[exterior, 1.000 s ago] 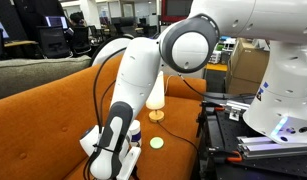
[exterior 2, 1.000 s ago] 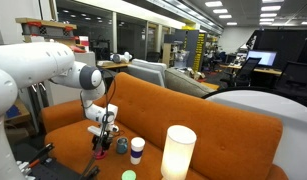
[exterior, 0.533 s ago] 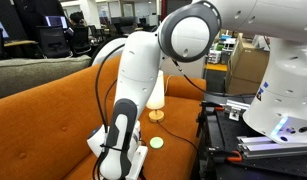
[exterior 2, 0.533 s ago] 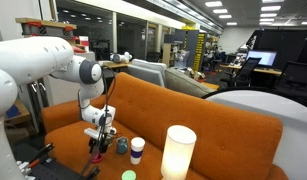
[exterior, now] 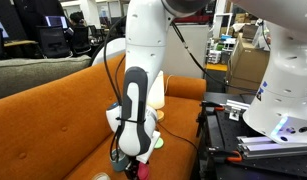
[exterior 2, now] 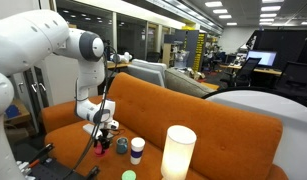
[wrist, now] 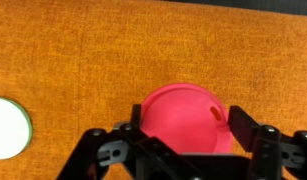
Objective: Pick the pink lid and put it on the white and purple cup
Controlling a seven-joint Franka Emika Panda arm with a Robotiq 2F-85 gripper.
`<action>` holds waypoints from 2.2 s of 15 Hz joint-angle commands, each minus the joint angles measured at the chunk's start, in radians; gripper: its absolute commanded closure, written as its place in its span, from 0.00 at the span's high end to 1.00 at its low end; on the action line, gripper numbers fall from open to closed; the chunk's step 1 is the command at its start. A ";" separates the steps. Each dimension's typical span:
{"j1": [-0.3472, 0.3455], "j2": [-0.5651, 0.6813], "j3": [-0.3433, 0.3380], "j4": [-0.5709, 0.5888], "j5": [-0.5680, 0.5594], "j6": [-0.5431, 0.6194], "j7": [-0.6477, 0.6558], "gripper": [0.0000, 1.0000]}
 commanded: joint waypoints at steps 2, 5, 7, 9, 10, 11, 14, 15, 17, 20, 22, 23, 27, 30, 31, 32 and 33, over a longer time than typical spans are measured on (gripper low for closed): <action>-0.082 -0.236 0.017 -0.316 0.054 0.141 0.012 0.61; -0.119 -0.377 -0.004 -0.457 0.058 0.185 0.010 0.61; -0.113 -0.463 -0.047 -0.505 0.032 0.169 0.000 0.61; -0.130 -0.529 -0.074 -0.527 0.009 0.134 -0.027 0.61; -0.141 -0.552 -0.079 -0.530 -0.003 0.112 -0.046 0.61; -0.152 -0.574 -0.080 -0.537 -0.017 0.093 -0.068 0.61; -0.146 -0.562 -0.086 -0.519 -0.017 0.106 -0.053 0.86; -0.145 -0.560 -0.086 -0.519 -0.017 0.107 -0.051 0.86; -0.141 -0.552 -0.086 -0.519 -0.017 0.108 -0.049 0.86; -0.141 -0.552 -0.086 -0.518 -0.017 0.108 -0.048 0.86; -0.128 -0.545 -0.101 -0.502 -0.031 0.091 -0.049 0.61; -0.116 -0.540 -0.114 -0.488 -0.046 0.074 -0.049 0.61; -0.118 -0.495 -0.149 -0.369 -0.120 -0.017 -0.080 0.61; -0.128 -0.429 -0.167 -0.239 -0.167 -0.126 -0.105 0.61; -0.126 -0.406 -0.176 -0.196 -0.182 -0.159 -0.109 0.61; -0.107 -0.378 -0.202 -0.149 -0.211 -0.194 -0.099 0.61; -0.104 -0.349 -0.211 -0.102 -0.232 -0.226 -0.101 0.61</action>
